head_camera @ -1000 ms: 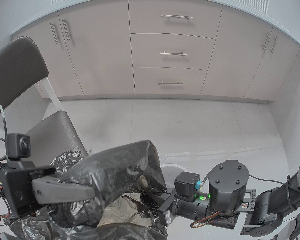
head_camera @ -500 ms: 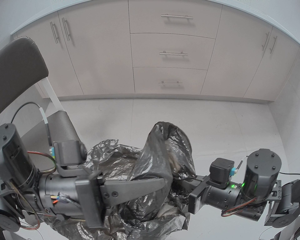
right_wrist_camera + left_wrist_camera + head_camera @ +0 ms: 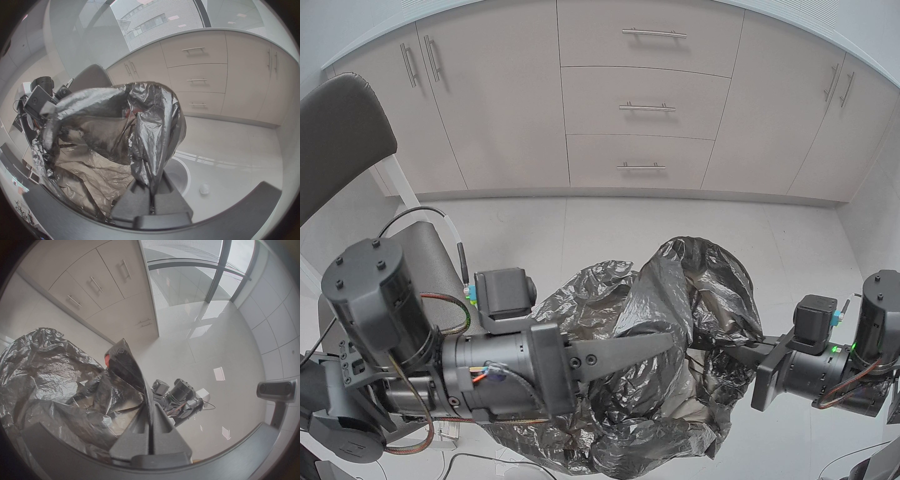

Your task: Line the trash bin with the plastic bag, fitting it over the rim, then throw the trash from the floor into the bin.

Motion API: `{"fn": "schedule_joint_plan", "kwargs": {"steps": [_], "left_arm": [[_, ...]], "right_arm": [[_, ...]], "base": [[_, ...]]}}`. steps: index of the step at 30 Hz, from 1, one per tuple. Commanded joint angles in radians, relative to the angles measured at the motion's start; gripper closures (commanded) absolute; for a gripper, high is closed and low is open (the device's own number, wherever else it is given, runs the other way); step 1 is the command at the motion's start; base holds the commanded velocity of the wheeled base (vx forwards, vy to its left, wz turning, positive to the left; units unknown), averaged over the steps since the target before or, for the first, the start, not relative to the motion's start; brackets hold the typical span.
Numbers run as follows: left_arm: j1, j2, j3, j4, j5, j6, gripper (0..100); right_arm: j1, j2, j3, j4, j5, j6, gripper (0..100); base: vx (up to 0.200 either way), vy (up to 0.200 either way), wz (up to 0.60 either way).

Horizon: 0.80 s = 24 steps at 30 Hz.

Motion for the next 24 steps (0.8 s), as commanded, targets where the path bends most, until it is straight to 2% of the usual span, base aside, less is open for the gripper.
{"fn": "schedule_joint_plan", "kwargs": {"steps": [1, 6, 9, 11, 15, 24], "left_arm": [[0.006, 0.099, -0.027, -0.03, 0.008, -0.018, 100], [0.003, 0.181, -0.033, -0.083, 0.01, -0.037, 100], [0.001, 0.264, -0.059, -0.138, 0.021, -0.117, 100], [-0.001, 0.306, -0.067, -0.177, 0.039, -0.137, 100], [-0.004, 0.336, -0.056, -0.246, 0.048, -0.144, 100], [-0.019, 0.321, -0.044, -0.25, 0.045, -0.206, 100]], "right_arm": [[-0.043, -0.138, -0.012, 0.078, 0.001, 0.001, 100], [-0.057, -0.19, -0.042, 0.18, -0.002, 0.001, 100], [-0.058, -0.234, -0.094, 0.298, 0.0, 0.001, 100], [-0.058, -0.254, -0.104, 0.332, 0.007, 0.003, 100], [-0.06, -0.248, -0.101, 0.345, 0.017, 0.003, 100], [-0.058, -0.188, -0.094, 0.345, 0.023, 0.004, 100]], "base": [[0.0, 0.0, 0.0], [0.0, 0.0, 0.0], [0.0, 0.0, 0.0], [0.0, 0.0, 0.0], [0.0, 0.0, 0.0], [0.0, 0.0, 0.0]]}}
